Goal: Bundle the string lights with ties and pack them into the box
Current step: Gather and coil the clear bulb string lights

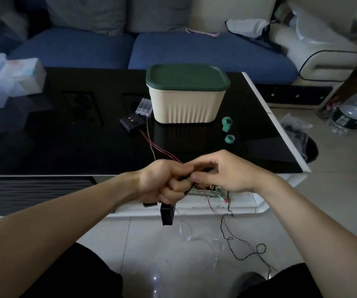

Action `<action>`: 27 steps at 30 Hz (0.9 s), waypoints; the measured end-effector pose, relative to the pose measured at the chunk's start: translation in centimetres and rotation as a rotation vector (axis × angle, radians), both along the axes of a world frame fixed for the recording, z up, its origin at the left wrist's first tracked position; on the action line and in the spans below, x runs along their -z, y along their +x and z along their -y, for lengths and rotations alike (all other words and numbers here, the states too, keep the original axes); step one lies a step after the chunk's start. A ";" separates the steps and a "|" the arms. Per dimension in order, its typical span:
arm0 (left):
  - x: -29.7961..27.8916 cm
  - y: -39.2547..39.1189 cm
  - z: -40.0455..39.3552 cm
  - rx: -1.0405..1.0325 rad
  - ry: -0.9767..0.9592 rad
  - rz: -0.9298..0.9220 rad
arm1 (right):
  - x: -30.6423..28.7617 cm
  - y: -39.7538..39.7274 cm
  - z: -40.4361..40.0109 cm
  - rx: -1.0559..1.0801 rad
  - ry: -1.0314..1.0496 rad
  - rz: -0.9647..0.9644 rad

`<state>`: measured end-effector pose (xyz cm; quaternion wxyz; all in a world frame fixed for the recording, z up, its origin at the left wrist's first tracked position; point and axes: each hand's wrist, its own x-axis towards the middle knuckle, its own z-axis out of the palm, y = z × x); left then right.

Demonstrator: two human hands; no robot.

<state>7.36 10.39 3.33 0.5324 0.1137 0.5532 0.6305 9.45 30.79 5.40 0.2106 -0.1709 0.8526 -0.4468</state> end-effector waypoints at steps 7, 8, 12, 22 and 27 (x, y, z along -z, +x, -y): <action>-0.4 -0.2 0.1 -0.007 -0.135 -0.002 | 0.2 0.1 0.6 0.091 0.001 -0.001; -0.5 -0.1 0.1 -0.011 -0.144 0.023 | 0.1 0.1 0.8 0.106 0.013 -0.028; -0.9 0.0 0.6 -0.091 -0.136 0.093 | 0.2 0.1 1.4 0.140 -0.009 -0.101; -0.6 -0.8 0.8 -0.501 0.050 0.051 | 1.2 -0.4 1.3 0.271 0.290 0.060; -0.2 -1.5 0.5 -0.770 0.125 0.036 | 1.9 1.1 3.9 0.168 0.645 0.039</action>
